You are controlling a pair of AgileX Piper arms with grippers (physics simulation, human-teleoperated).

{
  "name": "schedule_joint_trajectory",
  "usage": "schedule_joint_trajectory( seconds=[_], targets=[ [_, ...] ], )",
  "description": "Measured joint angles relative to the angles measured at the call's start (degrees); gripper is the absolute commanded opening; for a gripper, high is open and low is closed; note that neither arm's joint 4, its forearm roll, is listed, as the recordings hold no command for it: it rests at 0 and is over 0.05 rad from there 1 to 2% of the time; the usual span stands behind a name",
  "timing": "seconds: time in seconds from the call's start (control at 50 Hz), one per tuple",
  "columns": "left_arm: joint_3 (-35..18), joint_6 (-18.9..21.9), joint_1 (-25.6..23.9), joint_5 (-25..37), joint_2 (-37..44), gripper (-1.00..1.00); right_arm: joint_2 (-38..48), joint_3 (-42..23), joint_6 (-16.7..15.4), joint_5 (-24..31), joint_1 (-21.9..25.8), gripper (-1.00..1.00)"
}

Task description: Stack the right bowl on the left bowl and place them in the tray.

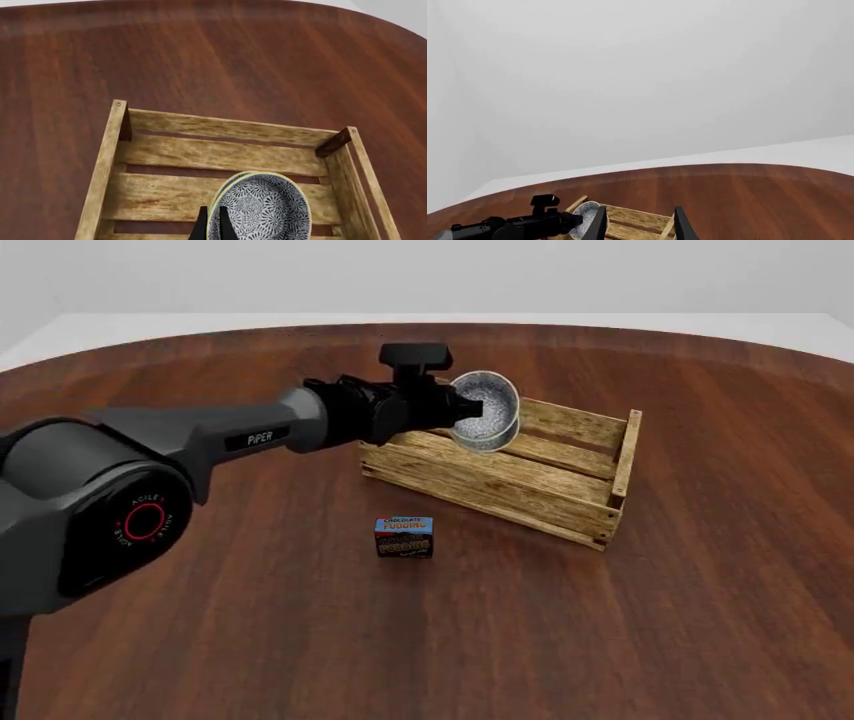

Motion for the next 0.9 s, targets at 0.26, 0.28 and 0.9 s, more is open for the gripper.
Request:
schedule_joint_trajectory(
  seconds=[0.26,0.28,0.9],
  targets=[
    [-2.4,0.7,0.4,0.3,1.9,-1.0,0.0,0.2,0.1,-0.1,0.0,1.0],
    [-2.6,0.8,0.5,0.4,2.0,-1.0,0.0,0.2,0.1,-0.1,0.0,1.0],
    [-6.2,2.0,1.0,1.1,4.9,-1.0,-0.2,0.9,0.4,-0.3,0.0,1.0]
  ],
)
